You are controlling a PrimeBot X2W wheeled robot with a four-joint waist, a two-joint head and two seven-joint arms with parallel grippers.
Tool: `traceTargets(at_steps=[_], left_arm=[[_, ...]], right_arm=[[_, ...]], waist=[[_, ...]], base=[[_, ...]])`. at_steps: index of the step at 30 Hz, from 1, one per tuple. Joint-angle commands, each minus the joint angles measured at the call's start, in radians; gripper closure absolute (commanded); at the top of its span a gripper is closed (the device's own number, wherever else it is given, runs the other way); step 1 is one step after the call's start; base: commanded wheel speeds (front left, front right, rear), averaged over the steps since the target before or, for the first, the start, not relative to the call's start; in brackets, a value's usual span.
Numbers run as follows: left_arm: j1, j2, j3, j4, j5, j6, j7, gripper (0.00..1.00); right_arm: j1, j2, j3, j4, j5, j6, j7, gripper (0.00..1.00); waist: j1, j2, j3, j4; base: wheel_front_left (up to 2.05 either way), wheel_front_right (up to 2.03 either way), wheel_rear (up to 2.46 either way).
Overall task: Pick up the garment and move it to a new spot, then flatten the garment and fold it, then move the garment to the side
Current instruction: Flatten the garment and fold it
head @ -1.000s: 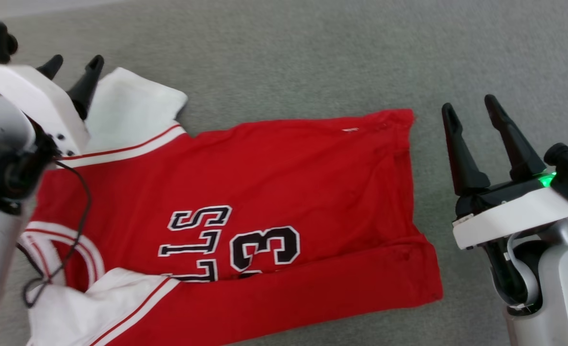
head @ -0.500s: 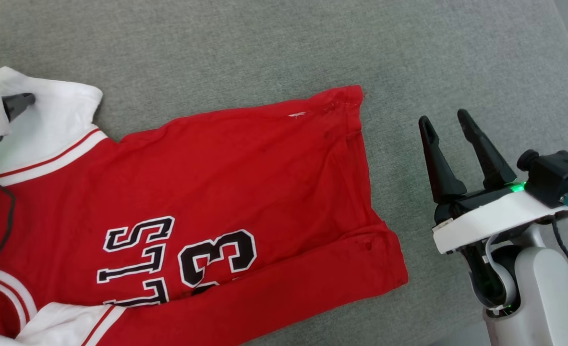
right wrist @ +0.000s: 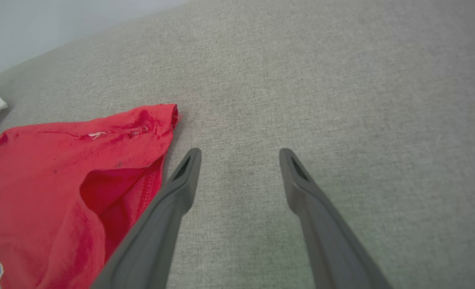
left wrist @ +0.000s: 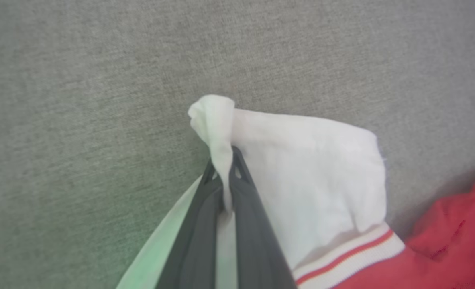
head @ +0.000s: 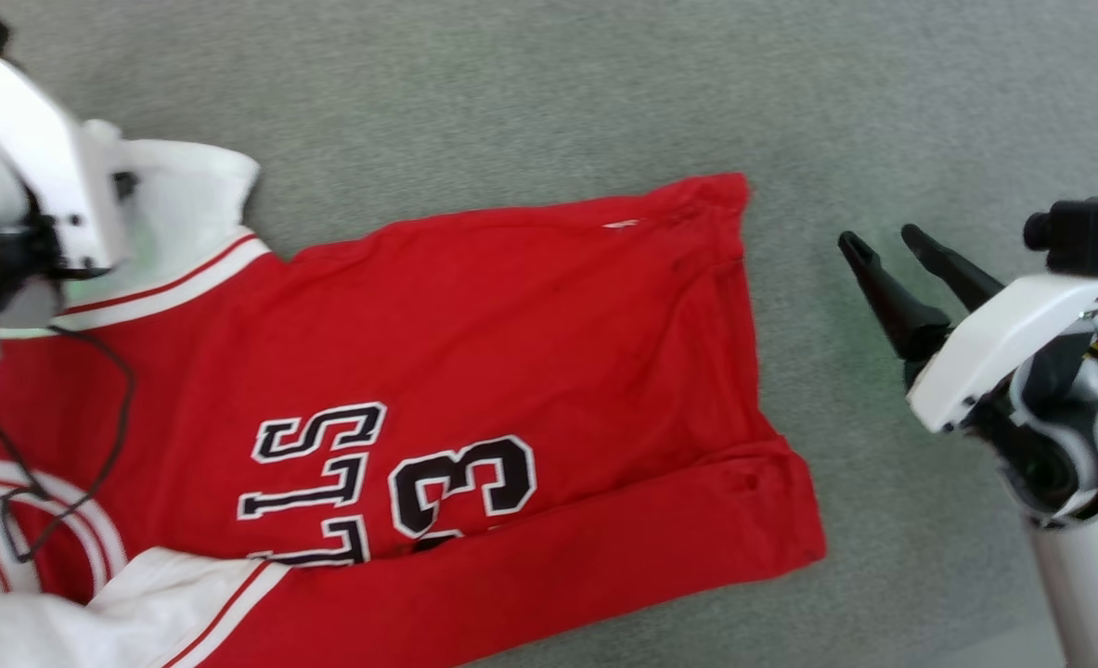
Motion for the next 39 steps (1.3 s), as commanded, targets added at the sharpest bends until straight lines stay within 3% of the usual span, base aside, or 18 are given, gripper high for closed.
traceTargets(at_steps=[1,9,19,20,21,22,28,35,39], left_arm=[[0.000,-0.025,-0.016,0.002,0.004,-0.010,-0.005,1.00],[-0.064,-0.108,-0.030,-0.039,0.011,-0.065,-0.107,1.00],[-0.074,-0.158,-0.038,-0.050,0.006,-0.105,-0.191,1.00],[-0.072,-0.161,-0.040,-0.048,0.006,-0.108,-0.197,1.00],[-0.071,-0.162,-0.041,-0.046,0.007,-0.110,-0.203,1.00],[-0.062,-0.162,-0.041,-0.041,0.012,-0.116,-0.227,1.00],[-0.026,-0.155,-0.025,-0.051,0.016,-0.117,-0.293,1.00],[0.106,-0.118,0.021,-0.114,0.003,-0.096,-0.393,1.00],[0.248,-0.086,0.054,-0.190,-0.009,-0.062,-0.456,1.00]], right_arm=[[-0.025,-0.010,0.002,0.007,0.016,0.000,0.024,0.00],[-0.161,-0.096,0.006,0.062,0.087,0.000,0.314,0.00],[-0.223,-0.094,0.046,0.223,0.061,-0.001,0.580,0.00],[-0.223,-0.091,0.049,0.237,0.060,-0.001,0.593,0.51],[-0.224,-0.088,0.055,0.251,0.058,-0.001,0.610,0.86],[-0.238,-0.084,0.066,0.248,0.051,0.000,0.606,1.00],[-0.304,-0.158,0.074,0.180,-0.027,-0.001,0.476,1.00],[-0.208,-0.154,0.051,0.112,-0.095,-0.001,0.366,1.00],[-0.112,-0.151,0.024,0.062,-0.102,-0.001,0.331,1.00]], waist=[[0.0000,0.0000,-0.014,0.041],[0.0000,0.0000,0.000,0.168],[0.0000,0.0000,0.019,0.249],[0.0000,0.0000,0.019,0.253],[0.0000,0.0000,0.018,0.256],[0.0000,0.0000,0.009,0.264],[0.0000,0.0000,-0.041,0.274],[0.0000,0.0000,-0.138,0.278],[0.0000,0.0000,-0.194,0.280]], base=[[0.00,0.00,0.00],[0.00,0.00,0.00],[0.00,0.00,0.00],[0.00,0.00,0.00],[0.00,0.00,0.00],[0.00,0.00,0.00],[0.00,0.00,0.00],[0.00,0.00,0.00],[0.00,0.00,0.00]])
